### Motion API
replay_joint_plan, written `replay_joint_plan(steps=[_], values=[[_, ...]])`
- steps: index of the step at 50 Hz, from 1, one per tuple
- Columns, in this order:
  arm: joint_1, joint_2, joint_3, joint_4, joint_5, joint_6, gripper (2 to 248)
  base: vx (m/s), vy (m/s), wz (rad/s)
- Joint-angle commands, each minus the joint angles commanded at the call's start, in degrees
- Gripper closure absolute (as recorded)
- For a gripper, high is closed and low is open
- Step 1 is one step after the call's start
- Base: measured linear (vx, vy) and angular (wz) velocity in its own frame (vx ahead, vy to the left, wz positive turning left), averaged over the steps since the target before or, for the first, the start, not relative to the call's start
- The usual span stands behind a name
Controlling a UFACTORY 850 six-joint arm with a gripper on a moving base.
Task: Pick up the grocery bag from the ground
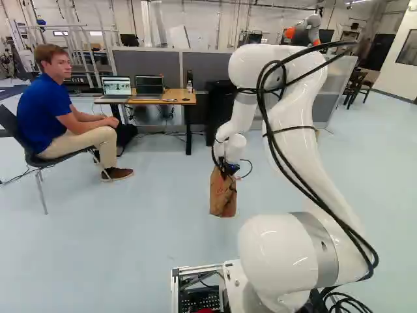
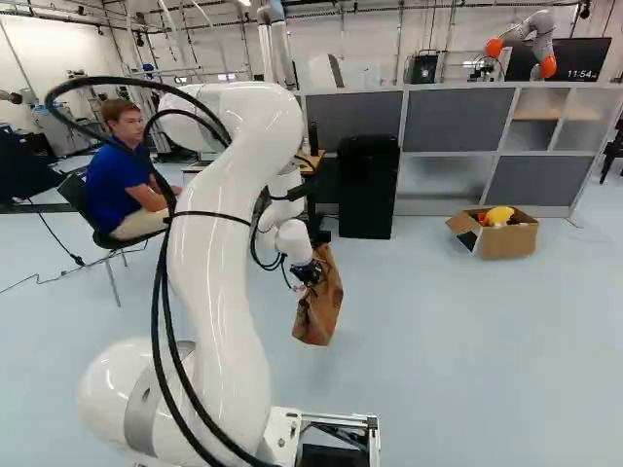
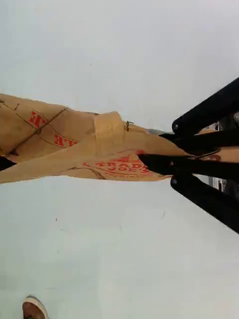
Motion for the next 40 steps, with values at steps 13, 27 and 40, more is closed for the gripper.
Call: replay_joint_plan(steps=[13,27,40], values=[[0.00,5.36,2.97,0.00,0.00,0.00,229,0.000,0.000,0.000],[0.00,11.11,5.90,0.00,0.00,0.00,229,0.000,0.000,0.000],[0.00,16.43,8.37,0.00,0.00,0.00,229,0.000,0.000,0.000]])
